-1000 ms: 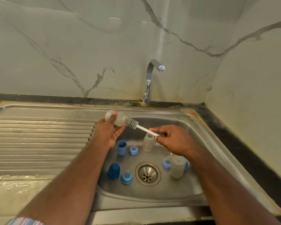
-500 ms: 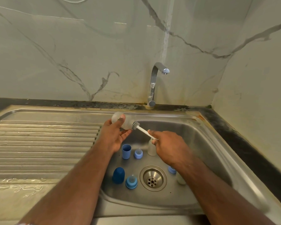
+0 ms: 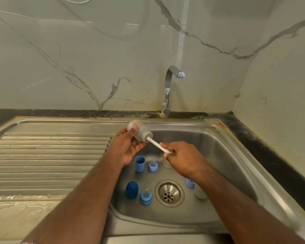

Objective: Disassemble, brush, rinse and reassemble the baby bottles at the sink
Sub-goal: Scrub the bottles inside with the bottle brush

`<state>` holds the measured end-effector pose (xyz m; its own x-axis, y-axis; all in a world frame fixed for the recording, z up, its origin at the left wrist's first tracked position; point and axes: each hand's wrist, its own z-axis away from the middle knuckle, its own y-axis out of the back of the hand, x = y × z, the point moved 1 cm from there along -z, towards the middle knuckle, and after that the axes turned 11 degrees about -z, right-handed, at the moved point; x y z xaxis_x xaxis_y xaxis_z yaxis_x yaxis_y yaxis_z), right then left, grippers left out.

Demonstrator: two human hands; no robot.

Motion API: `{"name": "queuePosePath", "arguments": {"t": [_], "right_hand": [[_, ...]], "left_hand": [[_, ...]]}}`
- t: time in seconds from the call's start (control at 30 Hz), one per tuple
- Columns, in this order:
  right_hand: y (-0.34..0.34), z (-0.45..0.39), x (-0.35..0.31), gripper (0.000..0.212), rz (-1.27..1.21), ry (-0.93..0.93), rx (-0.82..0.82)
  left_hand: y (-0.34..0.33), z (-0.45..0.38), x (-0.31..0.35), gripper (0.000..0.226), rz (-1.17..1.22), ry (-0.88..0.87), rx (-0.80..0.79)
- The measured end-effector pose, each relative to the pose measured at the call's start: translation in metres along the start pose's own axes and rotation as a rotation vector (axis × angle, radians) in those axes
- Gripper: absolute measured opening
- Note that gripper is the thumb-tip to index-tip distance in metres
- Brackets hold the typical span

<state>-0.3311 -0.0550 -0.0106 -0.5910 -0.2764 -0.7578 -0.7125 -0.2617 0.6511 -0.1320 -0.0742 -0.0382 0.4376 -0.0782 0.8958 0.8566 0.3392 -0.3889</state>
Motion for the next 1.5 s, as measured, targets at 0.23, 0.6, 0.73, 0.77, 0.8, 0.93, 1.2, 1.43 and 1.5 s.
{"name": "queuePosePath", "arguments": {"t": [0.23, 0.6, 0.73, 0.77, 0.8, 0.93, 1.2, 1.43, 1.5], "right_hand": [[-0.004, 0.006, -0.011, 0.032, -0.907, -0.348, -0.162], [-0.009, 0.002, -0.006, 0.051, 0.474, 0.185, 0.07], [-0.019, -0.005, -0.007, 0.051, 0.433, 0.164, 0.035], [-0.019, -0.005, -0.007, 0.049, 0.335, 0.149, 0.01], [-0.016, -0.006, -0.008, 0.047, 0.222, 0.125, -0.009], [-0.014, 0.001, -0.007, 0.046, 0.25, 0.146, 0.021], [-0.028, -0.001, -0.017, 0.056, 0.453, 0.149, -0.013], [-0.016, 0.003, -0.009, 0.043, -0.117, 0.006, 0.01], [-0.022, 0.004, -0.015, 0.055, 0.336, 0.115, 0.035]], "left_hand": [[0.002, -0.003, 0.002, 0.035, 0.08, -0.002, 0.066], [0.009, -0.005, 0.004, 0.038, 0.083, 0.01, 0.161], [0.008, -0.005, 0.003, 0.038, 0.029, -0.014, 0.145], [0.008, -0.004, 0.003, 0.038, 0.023, -0.019, 0.136], [0.008, -0.004, 0.004, 0.038, 0.025, -0.02, 0.13], [0.01, -0.002, 0.004, 0.036, 0.051, -0.004, 0.133], [0.008, 0.001, 0.006, 0.034, 0.033, -0.034, 0.132], [0.01, 0.004, 0.008, 0.035, 0.083, -0.01, 0.11], [0.009, 0.006, 0.009, 0.035, 0.07, -0.017, 0.087]]}}
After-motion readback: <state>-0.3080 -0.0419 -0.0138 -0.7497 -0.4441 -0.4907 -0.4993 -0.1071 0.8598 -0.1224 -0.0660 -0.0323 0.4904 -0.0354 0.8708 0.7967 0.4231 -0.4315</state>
